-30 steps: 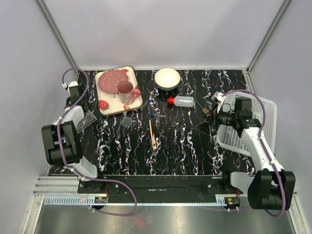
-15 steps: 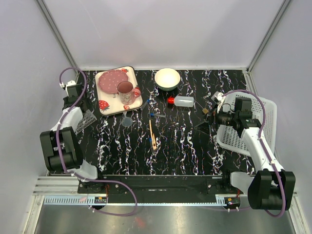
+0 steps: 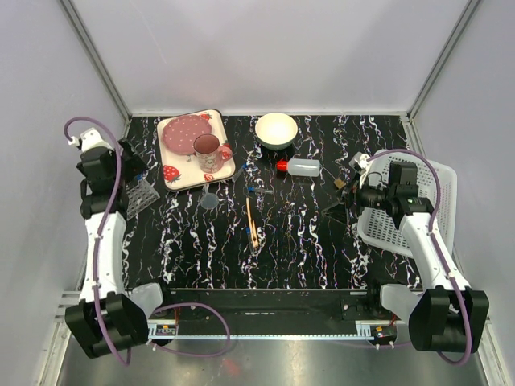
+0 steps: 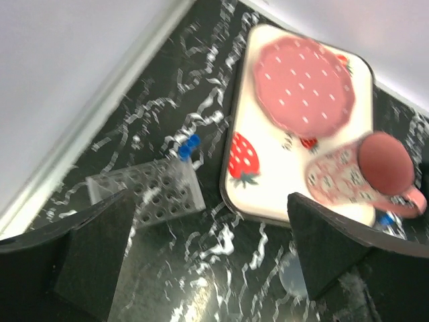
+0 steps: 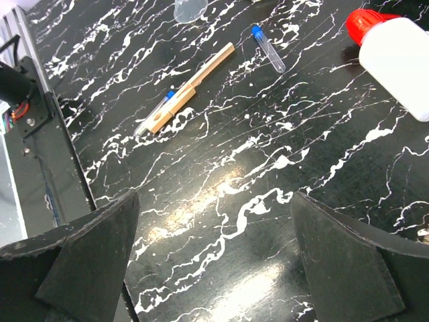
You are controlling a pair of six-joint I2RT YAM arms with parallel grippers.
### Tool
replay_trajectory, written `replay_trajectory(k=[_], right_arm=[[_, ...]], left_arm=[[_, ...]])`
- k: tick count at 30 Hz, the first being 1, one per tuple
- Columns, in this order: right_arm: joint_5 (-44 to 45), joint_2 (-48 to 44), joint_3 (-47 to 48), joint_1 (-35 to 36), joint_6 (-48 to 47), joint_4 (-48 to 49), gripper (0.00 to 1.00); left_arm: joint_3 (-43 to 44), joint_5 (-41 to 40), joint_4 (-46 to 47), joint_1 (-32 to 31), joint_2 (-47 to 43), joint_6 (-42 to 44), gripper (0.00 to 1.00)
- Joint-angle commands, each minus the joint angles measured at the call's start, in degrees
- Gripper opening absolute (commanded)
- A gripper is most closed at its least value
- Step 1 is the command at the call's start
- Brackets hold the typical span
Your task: Organize the chemistry lab equipment
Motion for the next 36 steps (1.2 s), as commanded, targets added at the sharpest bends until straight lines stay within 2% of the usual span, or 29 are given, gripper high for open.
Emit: replay_trajectory(k=[1, 5, 7, 9, 11, 15, 17, 21, 23, 28, 36], right_arm=[[-1.3, 2.5, 5.5, -0.1, -2.0, -5.9, 1.0], [2.5, 9.0, 15.9, 2.0, -12.2, -19.2, 1.0], [9.0, 12.7, 19.1, 6.6, -13.7, -24.3, 0.99], [17.4, 15.9, 22.8, 14.3, -13.4, -25.4, 0.99], [22.3, 18.3, 25.8, 21.5, -11.6, -25.0, 0.99], [33.9, 28.7, 32.8, 30.3, -11.5, -23.9, 0.97], [37.2, 33.5, 38.1, 32.6, -12.7, -23.7, 0.96], [43.2, 49.0, 49.3, 36.0, -13.2, -23.4, 0.89], [44.6, 53.4, 55.2, 36.5, -13.2, -23.4, 0.84], [45.7, 62.5, 63.4, 37.6, -13.0, -22.5, 0.82], [46.7, 70.9, 69.9, 38.9, -12.4, -22.3, 0.77]], left_arm=[[-4.8, 15.7, -5.1, 0.6, -4.2, -1.1, 0.99], [-9.9, 28.9, -6.0, 0.6, -9.9, -4.1, 0.99], [-12.9, 36.1, -5.9, 0.4, -11.2, -6.0, 0.99], [-14.5, 40.6, -6.4, -0.3, -13.0, -9.0, 0.99], [-16.8, 42.2, -7.1, -2.1, -15.2, -10.7, 0.99], [-19.5, 42.0, -10.0, -4.6, -19.4, -13.1, 0.99], [-19.4, 41.6, -10.9, -6.9, -20.4, -13.2, 0.99], [-18.6, 39.1, -12.7, -8.9, -21.2, -12.5, 0.99], [-18.6, 38.4, -12.7, -8.9, -22.0, -12.7, 0.99], [-18.6, 36.3, -13.2, -8.9, -24.3, -13.1, 0.99], [-18.5, 35.3, -13.1, -8.9, -24.6, -13.0, 0.99]])
